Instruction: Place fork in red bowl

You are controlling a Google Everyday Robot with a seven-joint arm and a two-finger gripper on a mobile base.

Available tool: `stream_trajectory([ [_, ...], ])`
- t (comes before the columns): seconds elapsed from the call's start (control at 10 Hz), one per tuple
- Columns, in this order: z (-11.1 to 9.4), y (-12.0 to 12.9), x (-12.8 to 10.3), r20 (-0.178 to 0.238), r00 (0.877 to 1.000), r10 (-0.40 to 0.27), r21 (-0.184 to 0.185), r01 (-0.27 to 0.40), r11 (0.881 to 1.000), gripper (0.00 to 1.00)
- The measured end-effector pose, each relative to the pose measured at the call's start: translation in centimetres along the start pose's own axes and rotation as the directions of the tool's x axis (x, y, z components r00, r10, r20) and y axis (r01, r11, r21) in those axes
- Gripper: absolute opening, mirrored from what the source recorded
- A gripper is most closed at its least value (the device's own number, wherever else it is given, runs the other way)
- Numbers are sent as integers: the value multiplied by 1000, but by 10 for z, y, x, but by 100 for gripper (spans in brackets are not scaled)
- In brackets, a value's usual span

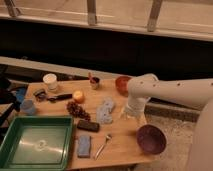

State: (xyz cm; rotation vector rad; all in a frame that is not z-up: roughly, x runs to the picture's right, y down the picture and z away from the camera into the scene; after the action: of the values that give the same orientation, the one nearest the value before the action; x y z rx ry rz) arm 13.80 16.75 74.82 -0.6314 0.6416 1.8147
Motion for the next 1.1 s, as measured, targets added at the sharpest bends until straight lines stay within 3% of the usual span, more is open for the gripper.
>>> stream_trajectory([
  [0.4,3,3,4,-4,1000,-28,0,28,1000,67],
  [0.8,44,47,26,-49,994,-101,-54,99,994,67],
  [1.1,70,64,36,-102,985,-137,-64,131,989,67],
])
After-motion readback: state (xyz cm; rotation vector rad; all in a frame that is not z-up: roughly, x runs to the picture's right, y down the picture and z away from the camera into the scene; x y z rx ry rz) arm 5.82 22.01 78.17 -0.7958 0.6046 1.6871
